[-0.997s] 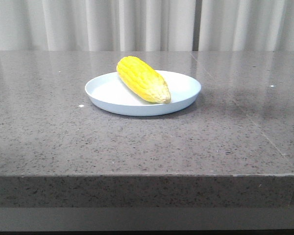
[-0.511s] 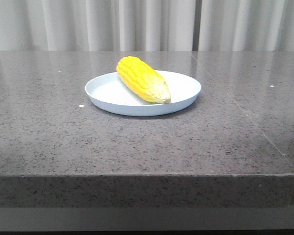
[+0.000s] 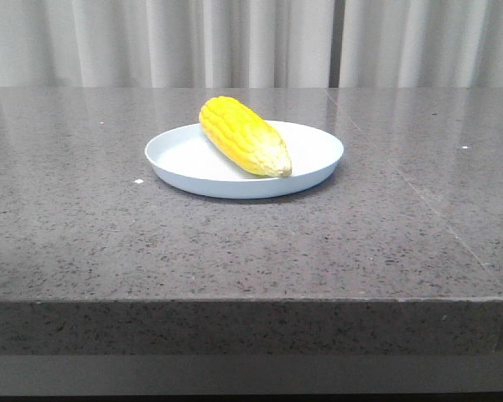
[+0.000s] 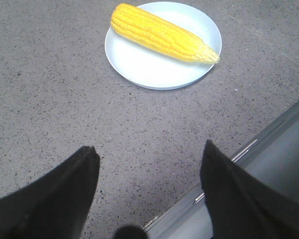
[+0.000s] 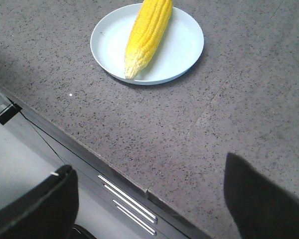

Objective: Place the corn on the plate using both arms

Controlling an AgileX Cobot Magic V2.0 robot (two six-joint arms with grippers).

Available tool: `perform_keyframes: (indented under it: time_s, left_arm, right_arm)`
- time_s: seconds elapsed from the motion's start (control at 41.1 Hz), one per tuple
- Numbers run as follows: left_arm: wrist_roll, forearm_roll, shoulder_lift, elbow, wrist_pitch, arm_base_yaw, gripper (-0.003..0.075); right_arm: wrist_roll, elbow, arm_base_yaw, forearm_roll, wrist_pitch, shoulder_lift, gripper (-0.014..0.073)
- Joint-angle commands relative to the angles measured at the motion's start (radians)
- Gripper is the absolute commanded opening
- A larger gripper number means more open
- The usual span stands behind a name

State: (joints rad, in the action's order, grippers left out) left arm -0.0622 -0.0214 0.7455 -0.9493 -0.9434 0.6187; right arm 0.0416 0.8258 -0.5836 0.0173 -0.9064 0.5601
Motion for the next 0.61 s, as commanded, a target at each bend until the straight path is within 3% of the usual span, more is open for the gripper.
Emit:
perform_keyframes:
  time_s: [0.0, 0.195, 0.365, 0.584]
  left_arm:
    - [0.013, 0.008, -0.005, -0.025, 0.071, 0.007, 0.044]
    - [0.013, 0.008, -0.005, -0.025, 0.071, 0.007, 0.0403]
    - [0.013, 0.008, -0.005, -0.025, 0.071, 0.007, 0.0234]
    - [0.013, 0.008, -0.005, -0.025, 0.071, 0.007, 0.0006]
  right_arm:
    - [-0.027, 0.02, 0.001, -0.011, 0.08, -0.004, 0.0538]
    - [-0.028, 0.02, 0.001, -0.011, 0.099, -0.004, 0.0185]
    - [-0.028, 0.02, 0.001, -0.011, 0.109, -0.004, -0.0062]
    - [-0.028, 0.02, 0.001, -0.011, 0.111, -0.004, -0.0087]
